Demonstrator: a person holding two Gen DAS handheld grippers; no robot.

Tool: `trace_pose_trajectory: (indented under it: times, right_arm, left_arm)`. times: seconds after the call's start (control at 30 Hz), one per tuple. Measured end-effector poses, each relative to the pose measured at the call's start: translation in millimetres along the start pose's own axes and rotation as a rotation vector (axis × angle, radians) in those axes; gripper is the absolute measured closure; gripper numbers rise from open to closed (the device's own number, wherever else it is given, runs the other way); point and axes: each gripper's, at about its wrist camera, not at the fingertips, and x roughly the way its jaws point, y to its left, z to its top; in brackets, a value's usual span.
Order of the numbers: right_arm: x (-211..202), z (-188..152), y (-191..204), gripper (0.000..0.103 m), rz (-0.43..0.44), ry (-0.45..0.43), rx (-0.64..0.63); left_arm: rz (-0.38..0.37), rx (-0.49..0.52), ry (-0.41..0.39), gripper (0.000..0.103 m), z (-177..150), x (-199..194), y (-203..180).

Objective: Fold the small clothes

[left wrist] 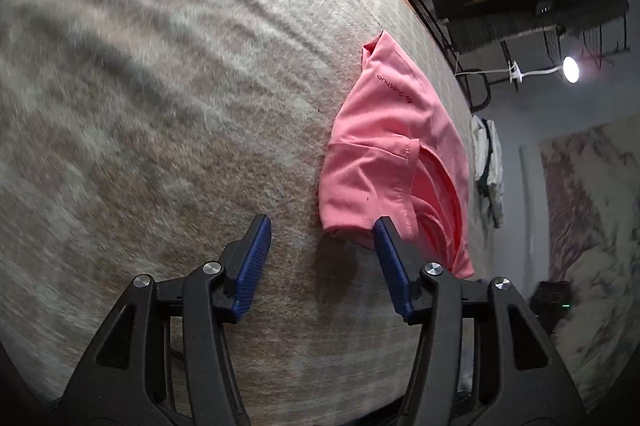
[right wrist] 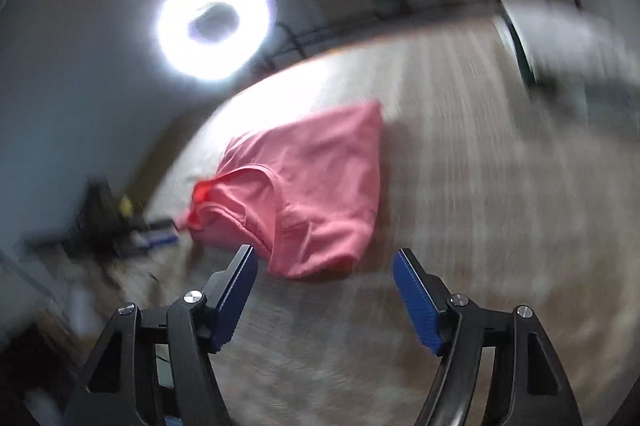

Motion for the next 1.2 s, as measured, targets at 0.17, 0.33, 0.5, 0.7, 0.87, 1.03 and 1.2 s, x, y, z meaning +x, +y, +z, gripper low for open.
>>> trace_pose_trajectory:
  times: [0.17,0.33,0.5,0.7,0.87,1.03,1.2]
  right_arm:
    - [38,-13,-40,0.049,0.137,0.118,0.292]
    - [50,-11,-33,0.075,0.17,0.119,0.293]
    - [50,-5,-16,0.103,0.177,0.12,0.231]
    - [25,0,-9,0.103,0.215,0.053,0.216]
    - [35,-2,-15,0.103,0.198,0.086,0.264]
    - [19,7,-11,0.103,0.212,0.037,0.222]
    - [43,-4,-11,0.097,0.139,0.119,0.213]
  left_arm:
    - [-0.07,-0.059,0.003,0.048,-3,5,3]
    - [-0.047,-0.027,-0.006,0.101,-3,10,-7]
    - [0.007,0.128,-0.046,0.102,-10,0,-37]
    - [0.067,0.188,-0.041,0.103,-15,-5,-36]
    - [0.027,0.185,-0.037,0.103,-17,-13,-39]
    - [0.149,0.257,-0.001,0.103,-20,4,-36]
    - [0.131,0.274,0.016,0.103,-27,9,-39]
